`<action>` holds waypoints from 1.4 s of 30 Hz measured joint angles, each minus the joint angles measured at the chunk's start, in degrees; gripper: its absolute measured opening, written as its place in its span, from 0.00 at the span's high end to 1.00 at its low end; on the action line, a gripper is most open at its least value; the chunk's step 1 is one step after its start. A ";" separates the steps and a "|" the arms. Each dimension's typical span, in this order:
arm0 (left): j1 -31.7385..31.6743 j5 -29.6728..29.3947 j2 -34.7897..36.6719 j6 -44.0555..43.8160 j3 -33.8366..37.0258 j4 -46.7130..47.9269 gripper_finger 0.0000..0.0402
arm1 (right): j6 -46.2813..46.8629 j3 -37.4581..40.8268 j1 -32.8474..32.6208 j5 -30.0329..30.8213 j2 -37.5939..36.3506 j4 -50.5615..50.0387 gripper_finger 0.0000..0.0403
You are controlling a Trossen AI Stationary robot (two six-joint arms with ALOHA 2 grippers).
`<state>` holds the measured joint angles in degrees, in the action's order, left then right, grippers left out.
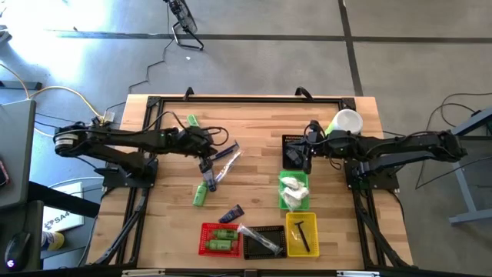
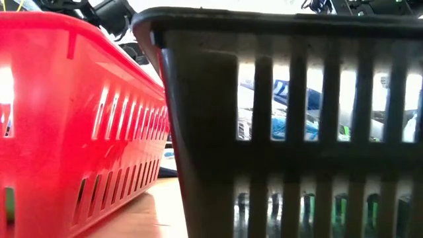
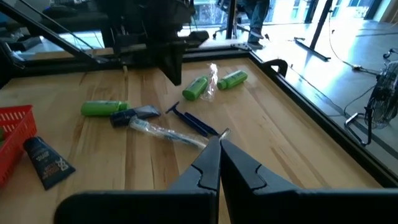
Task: Pick & Place Travel size toiletries
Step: Put the bottom blue razor into the yellow bin
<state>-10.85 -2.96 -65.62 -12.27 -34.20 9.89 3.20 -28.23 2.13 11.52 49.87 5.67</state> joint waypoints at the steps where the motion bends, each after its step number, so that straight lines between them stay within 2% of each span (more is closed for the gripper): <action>1: -0.02 0.02 0.09 0.02 0.00 0.24 1.00 | -0.02 0.02 0.00 0.14 0.02 -0.29 0.99; 15: -0.02 -1.40 0.09 0.02 0.02 0.02 1.00 | -1.97 0.02 2.69 0.38 -0.02 1.07 0.99; 18: -0.02 -1.89 -0.16 0.01 0.02 0.12 0.97 | -1.90 0.02 3.66 0.32 -0.02 1.07 0.99; 22: -0.05 -5.14 -0.33 0.01 0.02 1.00 0.87 | -1.69 0.02 4.45 0.34 0.31 1.06 0.99; 26: -0.07 -8.06 -0.33 -0.01 0.02 1.17 0.72 | -1.57 0.02 4.79 0.34 0.35 1.07 0.99; 33: -0.02 -9.48 -0.33 0.00 0.02 0.47 0.49 | -1.53 0.02 4.79 0.21 0.35 1.03 0.99; 37: -0.02 -9.51 -0.33 0.00 0.02 0.50 0.43 | -1.53 0.02 4.79 0.23 0.35 1.03 0.99; 42: -0.02 -9.56 -0.33 -0.23 0.02 0.64 0.42 | -1.53 0.02 4.79 0.28 0.35 1.03 0.99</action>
<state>-10.87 -12.51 -65.95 -12.50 -34.17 10.53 1.67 -28.21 6.92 11.79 50.22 6.70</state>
